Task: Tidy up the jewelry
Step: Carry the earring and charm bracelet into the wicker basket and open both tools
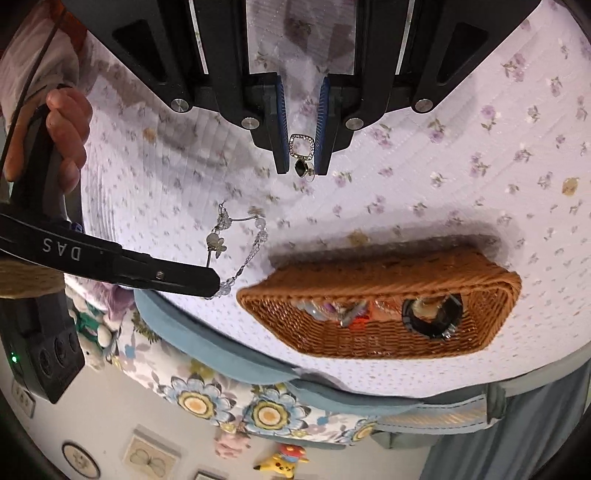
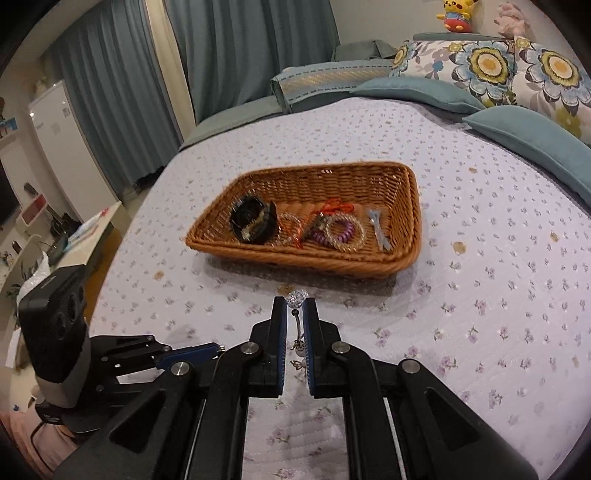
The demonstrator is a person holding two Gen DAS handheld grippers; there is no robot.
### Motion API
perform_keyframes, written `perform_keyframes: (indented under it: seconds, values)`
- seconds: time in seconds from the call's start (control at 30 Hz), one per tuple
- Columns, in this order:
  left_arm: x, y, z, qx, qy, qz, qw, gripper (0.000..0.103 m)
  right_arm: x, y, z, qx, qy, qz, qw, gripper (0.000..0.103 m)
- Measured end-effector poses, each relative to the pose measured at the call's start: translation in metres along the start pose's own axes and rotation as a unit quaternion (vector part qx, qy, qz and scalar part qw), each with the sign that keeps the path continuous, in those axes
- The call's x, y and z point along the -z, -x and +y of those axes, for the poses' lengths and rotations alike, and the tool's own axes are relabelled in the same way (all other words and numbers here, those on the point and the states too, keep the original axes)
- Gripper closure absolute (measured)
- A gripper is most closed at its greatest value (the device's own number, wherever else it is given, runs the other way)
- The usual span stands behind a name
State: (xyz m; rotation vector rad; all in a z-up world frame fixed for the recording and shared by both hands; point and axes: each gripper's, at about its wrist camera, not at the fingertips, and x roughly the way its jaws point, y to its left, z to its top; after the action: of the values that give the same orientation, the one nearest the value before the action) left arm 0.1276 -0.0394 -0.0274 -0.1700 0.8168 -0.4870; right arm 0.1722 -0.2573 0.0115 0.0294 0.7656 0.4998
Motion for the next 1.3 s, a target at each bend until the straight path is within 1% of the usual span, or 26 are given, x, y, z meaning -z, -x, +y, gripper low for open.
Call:
perform_keyframes:
  seconds: [0.1,0.17,0.33,0.47,0.53,0.63,0.7,0.77,0.8,0.93,1.03,1.1,1.13,1.23,1.3]
  values:
    - [-0.006,0.005,0.001,0.014,0.013,-0.011,0.9997,0.089,-0.007,0.005,0.007,-0.002,0.008,-0.01,1.0,0.093]
    - [-0.012,0.011,0.001,0.012,0.014,-0.021,0.9996,0.089,-0.012,0.008,0.01,-0.005,0.008,-0.017,1.0,0.093]
    - [-0.039,0.029,0.005,0.003,0.013,-0.04,0.9991,0.089,-0.031,0.012,0.013,-0.004,0.006,-0.027,1.0,0.093]
    - [-0.076,0.038,0.013,-0.017,-0.008,-0.06,0.998,0.089,-0.058,0.011,0.007,0.0,-0.002,-0.042,0.999,0.093]
    - [-0.099,0.035,0.018,-0.028,-0.018,-0.07,0.997,0.089,-0.073,0.009,0.001,0.007,-0.004,-0.053,0.999,0.093]
    - [-0.13,0.024,0.031,-0.031,-0.015,-0.075,0.9966,0.089,-0.098,-0.004,-0.013,0.015,-0.012,-0.06,0.998,0.093]
    - [-0.149,0.008,0.045,-0.026,-0.001,-0.064,0.9976,0.089,-0.114,-0.02,-0.025,0.02,-0.019,-0.057,0.998,0.093]
    - [-0.166,-0.015,0.058,-0.027,0.017,-0.041,0.9987,0.089,-0.129,-0.041,-0.036,0.031,-0.024,-0.045,0.998,0.093]
    - [-0.172,-0.026,0.063,-0.033,0.021,-0.029,0.9988,0.089,-0.135,-0.052,-0.04,0.029,-0.023,-0.035,0.999,0.093]
    - [-0.19,-0.065,0.065,-0.055,0.001,-0.007,0.9984,0.089,-0.15,-0.095,-0.055,0.05,-0.015,-0.008,0.999,0.093]
    - [-0.205,-0.094,0.071,-0.064,0.01,0.012,0.9978,0.089,-0.151,-0.12,-0.065,0.061,-0.019,0.005,0.998,0.093]
    - [-0.209,-0.112,0.075,-0.076,0.016,0.033,0.9964,0.089,-0.149,-0.134,-0.076,0.06,-0.036,0.018,0.997,0.093]
    - [-0.21,-0.121,0.077,-0.085,0.017,0.042,0.9954,0.089,-0.147,-0.139,-0.082,0.055,-0.046,0.023,0.997,0.093]
    - [-0.208,-0.138,0.077,-0.093,0.011,0.06,0.9938,0.089,-0.137,-0.152,-0.094,0.052,-0.068,0.044,0.995,0.092]
    - [-0.205,-0.143,0.076,-0.092,0.01,0.065,0.9936,0.089,-0.133,-0.157,-0.1,0.056,-0.078,0.055,0.994,0.091]
